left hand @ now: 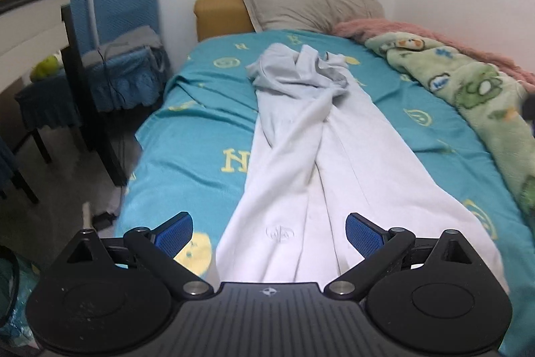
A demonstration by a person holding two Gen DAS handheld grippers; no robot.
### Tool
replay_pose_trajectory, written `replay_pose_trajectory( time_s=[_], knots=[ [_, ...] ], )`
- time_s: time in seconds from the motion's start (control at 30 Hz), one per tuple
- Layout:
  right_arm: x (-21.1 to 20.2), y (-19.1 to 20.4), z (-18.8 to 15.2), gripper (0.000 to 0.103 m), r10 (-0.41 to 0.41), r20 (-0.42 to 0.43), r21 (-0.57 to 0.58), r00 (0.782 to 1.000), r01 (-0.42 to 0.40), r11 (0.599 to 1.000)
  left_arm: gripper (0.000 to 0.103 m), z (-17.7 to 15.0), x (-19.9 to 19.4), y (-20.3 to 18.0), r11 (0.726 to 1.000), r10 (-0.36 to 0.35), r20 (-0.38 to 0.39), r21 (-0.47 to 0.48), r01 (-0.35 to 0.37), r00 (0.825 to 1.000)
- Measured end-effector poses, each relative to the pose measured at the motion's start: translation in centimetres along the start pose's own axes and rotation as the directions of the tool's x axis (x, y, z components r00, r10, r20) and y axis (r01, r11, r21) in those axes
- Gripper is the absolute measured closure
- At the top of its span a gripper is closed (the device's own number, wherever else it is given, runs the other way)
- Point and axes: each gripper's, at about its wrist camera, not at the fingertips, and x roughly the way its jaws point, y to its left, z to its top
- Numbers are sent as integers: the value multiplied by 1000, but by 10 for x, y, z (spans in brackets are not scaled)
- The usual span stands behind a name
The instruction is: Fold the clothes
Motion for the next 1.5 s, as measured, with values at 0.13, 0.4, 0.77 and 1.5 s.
replay_pose_trajectory(
  time_s=[0.13, 0.4, 0.77, 1.5],
  knots=[
    [-15, -30, -19, 24, -2, 0, 44, 1000, 2, 999, 4, 1, 9, 32, 993, -43, -95, -116, 32, 995],
    [9, -91, -32, 24, 11, -117, 324, 993, 28, 946, 13, -12, 42, 61, 967, 1, -252, -245, -65, 968],
    [24, -102, -44, 24, 22, -185, 367, 983, 49, 929, 95, -19, 32, 39, 986, 27, -353, -146, -84, 935],
    [51, -95, -55, 24, 83, -251, 371, 964, 17, 928, 58, -27, 7, -5, 883, -448, -256, -280, 377, 857]
  ],
)
